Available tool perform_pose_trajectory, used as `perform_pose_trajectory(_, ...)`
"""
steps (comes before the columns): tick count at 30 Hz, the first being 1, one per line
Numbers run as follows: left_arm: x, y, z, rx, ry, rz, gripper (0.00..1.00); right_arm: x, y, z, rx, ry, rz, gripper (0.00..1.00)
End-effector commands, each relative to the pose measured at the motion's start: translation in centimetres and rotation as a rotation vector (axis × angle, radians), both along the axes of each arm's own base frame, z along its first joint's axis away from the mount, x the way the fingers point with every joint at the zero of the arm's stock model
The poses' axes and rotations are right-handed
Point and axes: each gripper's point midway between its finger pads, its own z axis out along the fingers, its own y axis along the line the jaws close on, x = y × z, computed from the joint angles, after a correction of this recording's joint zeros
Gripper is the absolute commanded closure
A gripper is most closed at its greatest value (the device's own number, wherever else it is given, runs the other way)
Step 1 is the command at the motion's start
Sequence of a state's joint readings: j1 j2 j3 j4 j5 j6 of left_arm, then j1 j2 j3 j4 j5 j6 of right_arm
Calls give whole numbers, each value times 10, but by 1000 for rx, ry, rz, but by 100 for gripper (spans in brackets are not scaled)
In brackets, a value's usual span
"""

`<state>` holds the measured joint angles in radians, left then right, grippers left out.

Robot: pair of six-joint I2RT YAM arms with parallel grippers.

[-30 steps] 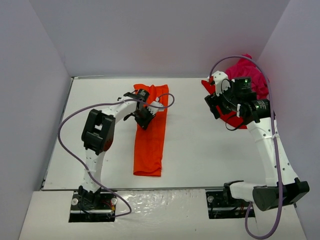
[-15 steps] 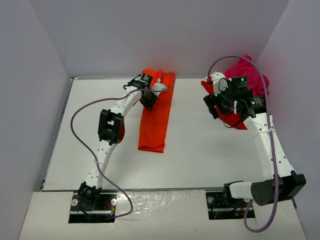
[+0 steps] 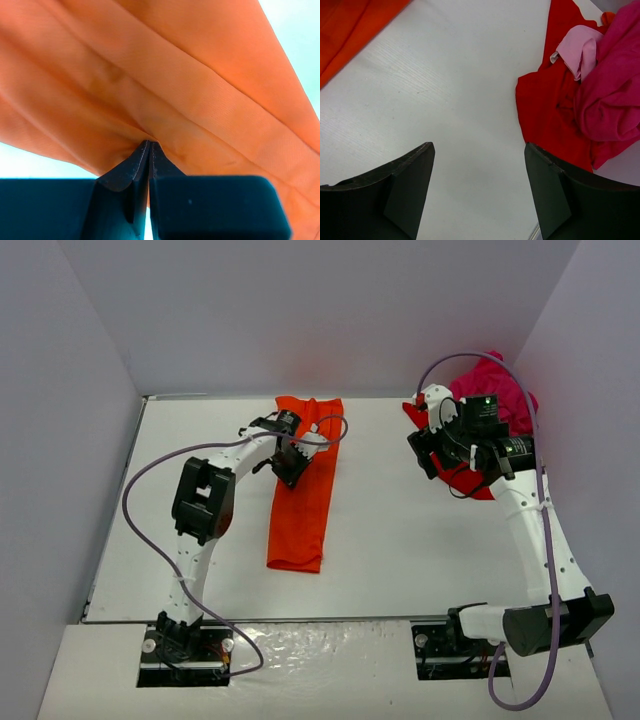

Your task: Fold and stack the t-shirts

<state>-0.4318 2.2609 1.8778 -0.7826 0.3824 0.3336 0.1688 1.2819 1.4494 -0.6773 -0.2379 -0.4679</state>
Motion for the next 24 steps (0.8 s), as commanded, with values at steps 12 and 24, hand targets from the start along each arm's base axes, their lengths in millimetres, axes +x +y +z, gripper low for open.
perform_pose_trajectory(12, -13, -30, 208, -224, -440, -133, 20, 10, -11, 35, -16, -120, -47, 23)
perform_pose_trajectory(24, -202, 15, 93, 167, -338, -499, 21, 56, -95, 57, -219, -276, -530, 18)
